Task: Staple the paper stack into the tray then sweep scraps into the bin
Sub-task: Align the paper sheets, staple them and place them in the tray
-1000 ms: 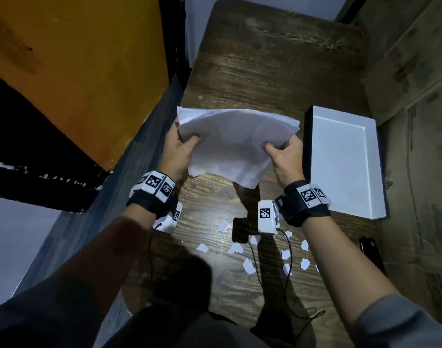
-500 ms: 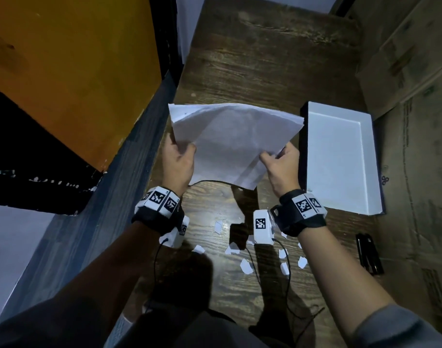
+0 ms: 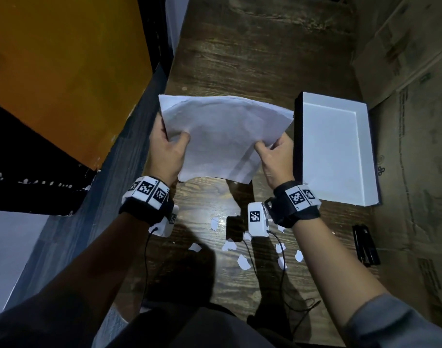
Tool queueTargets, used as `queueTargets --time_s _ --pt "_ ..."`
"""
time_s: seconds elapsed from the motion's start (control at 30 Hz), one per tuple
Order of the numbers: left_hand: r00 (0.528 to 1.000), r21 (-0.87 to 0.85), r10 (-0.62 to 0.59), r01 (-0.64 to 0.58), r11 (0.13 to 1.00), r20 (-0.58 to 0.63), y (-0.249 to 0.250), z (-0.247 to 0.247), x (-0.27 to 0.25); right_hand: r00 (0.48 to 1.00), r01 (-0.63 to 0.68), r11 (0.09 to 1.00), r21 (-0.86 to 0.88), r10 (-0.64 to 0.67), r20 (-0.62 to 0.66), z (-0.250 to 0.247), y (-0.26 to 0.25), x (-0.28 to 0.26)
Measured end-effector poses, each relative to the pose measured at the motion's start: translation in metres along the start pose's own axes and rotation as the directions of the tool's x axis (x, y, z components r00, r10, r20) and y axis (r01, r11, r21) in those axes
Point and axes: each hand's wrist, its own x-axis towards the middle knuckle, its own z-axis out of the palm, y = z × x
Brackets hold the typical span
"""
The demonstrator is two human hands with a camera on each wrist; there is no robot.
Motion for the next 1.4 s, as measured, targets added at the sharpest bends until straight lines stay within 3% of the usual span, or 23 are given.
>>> queueTargets --time_s 0.1,0.2,0.27,0.43,0.57,0.73,0.83,0.97,1.07,1.17,1.23,1.3,1.4 --pt "0.999 0.010 0.027 -0.027 1.000 -0.030 -0.006 0.000 0.001 0.999 0.028 0.999 0.022 -0.027 -0.018 -0.003 0.001 0.000" --pt "0.997 0.007 -0.081 0.081 0.997 -0.018 -0.011 0.004 -0.002 0.998 -0.064 0.997 -0.032 0.065 0.016 -0.002 0.020 -0.001" --pt "0.996 0.046 -0.086 0.087 0.995 -0.011 -0.007 0.007 0.005 0.993 -0.111 0.992 -0.065 0.113 0.017 -0.001 0.031 0.002" --pt "0.992 0.091 -0.065 0.056 0.994 0.107 0.010 0.018 0.041 0.992 -0.122 0.990 -0.077 0.124 0.027 -0.003 0.029 0.027" --pt "0.953 0.150 -0.254 0.230 0.961 0.167 0.007 0.033 0.059 0.966 -0.231 0.960 -0.161 0.246 0.085 0.003 0.034 0.048" --pt "0.882 0.109 -0.454 0.443 0.890 0.127 -0.017 0.052 0.060 0.945 -0.307 0.937 -0.163 0.320 0.059 0.007 0.048 0.044" --pt "0.894 0.163 -0.440 0.424 0.891 0.079 -0.029 0.070 0.059 0.932 -0.349 0.925 -0.151 0.359 0.045 0.001 0.059 0.042" --pt "0.907 0.206 -0.415 0.394 0.896 0.069 -0.039 0.079 0.061 0.916 -0.363 0.894 -0.261 0.394 0.075 -0.019 0.073 0.044" --pt "0.906 0.215 -0.417 0.395 0.893 0.067 -0.040 0.082 0.062 0.938 -0.329 0.852 -0.406 0.345 -0.037 -0.071 0.081 0.034" --pt "0.910 0.228 -0.407 0.380 0.896 0.083 -0.044 0.081 0.063 0.914 -0.401 0.694 -0.598 0.262 -0.309 -0.153 0.094 -0.004" --pt "0.921 0.243 -0.381 0.352 0.904 0.084 -0.042 0.081 0.062 0.857 -0.514 0.436 -0.739 0.228 -0.462 -0.202 0.103 -0.032" --pt "0.929 0.251 -0.364 0.336 0.908 0.073 -0.042 0.080 0.061 0.816 -0.574 0.209 -0.792 0.231 -0.531 -0.236 0.117 -0.051" --pt "0.934 0.297 -0.351 0.316 0.901 0.071 -0.041 0.079 0.059 0.773 -0.581 0.033 -0.814 0.337 -0.538 -0.261 0.141 -0.066"
